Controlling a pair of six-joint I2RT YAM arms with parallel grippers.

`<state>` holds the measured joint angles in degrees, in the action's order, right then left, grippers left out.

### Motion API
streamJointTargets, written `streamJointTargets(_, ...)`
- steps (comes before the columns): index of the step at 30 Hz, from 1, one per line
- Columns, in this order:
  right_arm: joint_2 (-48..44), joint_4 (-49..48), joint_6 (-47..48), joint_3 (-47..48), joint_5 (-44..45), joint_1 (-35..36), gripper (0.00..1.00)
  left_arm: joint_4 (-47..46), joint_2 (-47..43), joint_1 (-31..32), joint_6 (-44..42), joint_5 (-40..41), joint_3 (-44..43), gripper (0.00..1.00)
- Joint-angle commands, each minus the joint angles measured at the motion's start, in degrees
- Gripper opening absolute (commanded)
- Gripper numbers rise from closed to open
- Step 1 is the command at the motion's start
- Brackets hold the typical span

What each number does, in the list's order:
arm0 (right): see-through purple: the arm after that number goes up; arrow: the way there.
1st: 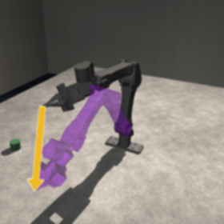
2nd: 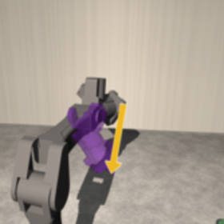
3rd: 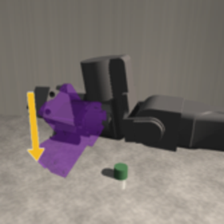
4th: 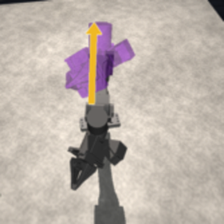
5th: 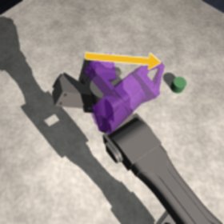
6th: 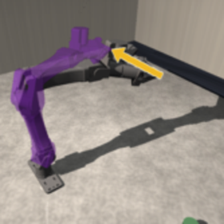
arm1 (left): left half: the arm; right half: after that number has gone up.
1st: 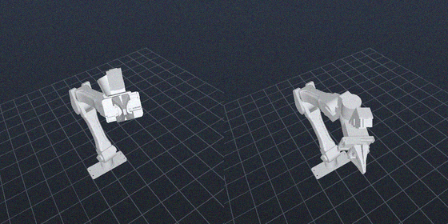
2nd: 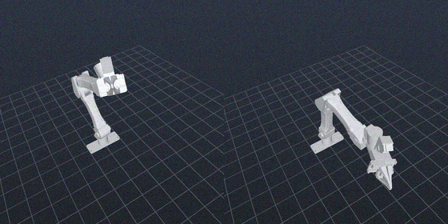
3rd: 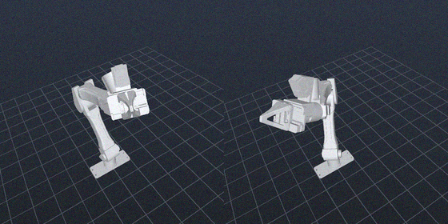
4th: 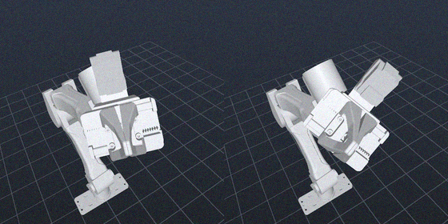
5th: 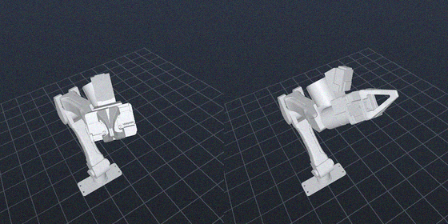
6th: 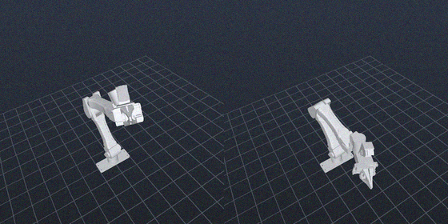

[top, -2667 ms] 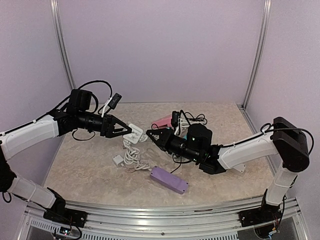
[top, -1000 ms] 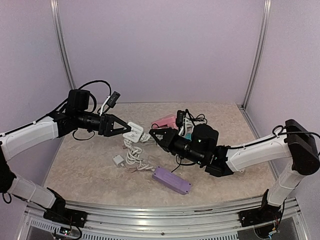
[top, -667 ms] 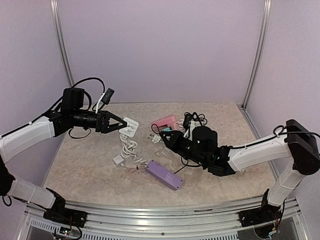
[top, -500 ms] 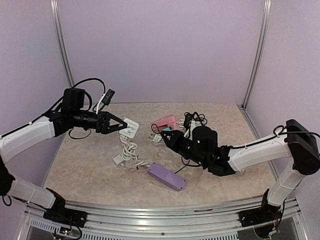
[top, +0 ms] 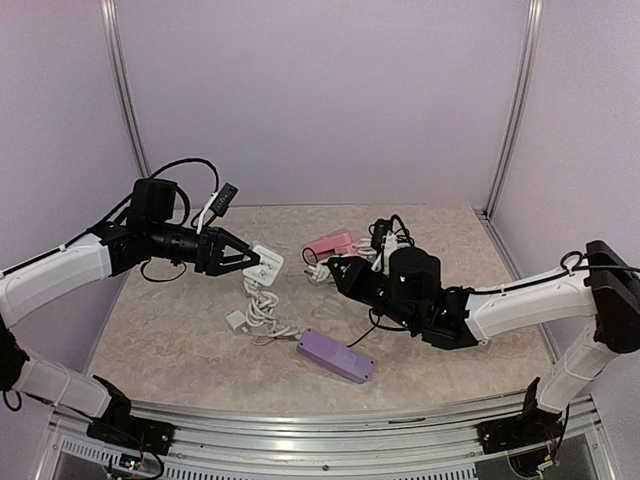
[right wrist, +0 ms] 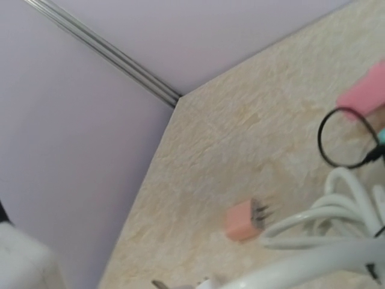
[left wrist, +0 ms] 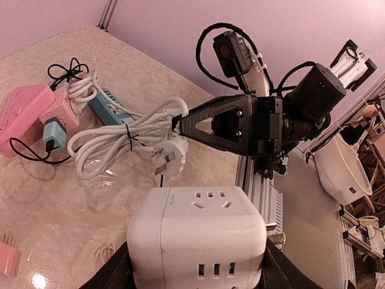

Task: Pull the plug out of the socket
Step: Place the plug at the center of the board.

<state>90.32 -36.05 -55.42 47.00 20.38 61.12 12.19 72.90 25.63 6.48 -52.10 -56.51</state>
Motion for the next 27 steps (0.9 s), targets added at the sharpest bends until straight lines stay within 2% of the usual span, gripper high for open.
streamJointTargets(1,-3.9,4.2,9.3,4.0,2.7,0.6,0.00,-1.1,-2.1,1.8,-1.9,-3.8,-2.4,0.09)
streamJointTargets(6,-4.4,9.8,16.1,7.9,2.8,0.6,0.00,-2.0,-3.0,2.0,-1.6,-9.1,-2.6,0.09)
streamJointTargets(11,-1.6,15.6,21.4,14.5,0.0,0.6,0.00,-1.2,-3.1,2.8,-2.3,-9.0,-3.0,0.09)
streamJointTargets(21,11.5,12.9,17.9,23.4,-17.6,-2.3,0.00,-1.0,-3.6,3.8,-2.6,-8.8,-2.9,0.09)
streamJointTargets(27,19.2,17.1,18.8,30.5,-24.6,-2.6,0.00,-0.7,-3.7,3.9,-2.9,-8.2,-3.1,0.09)
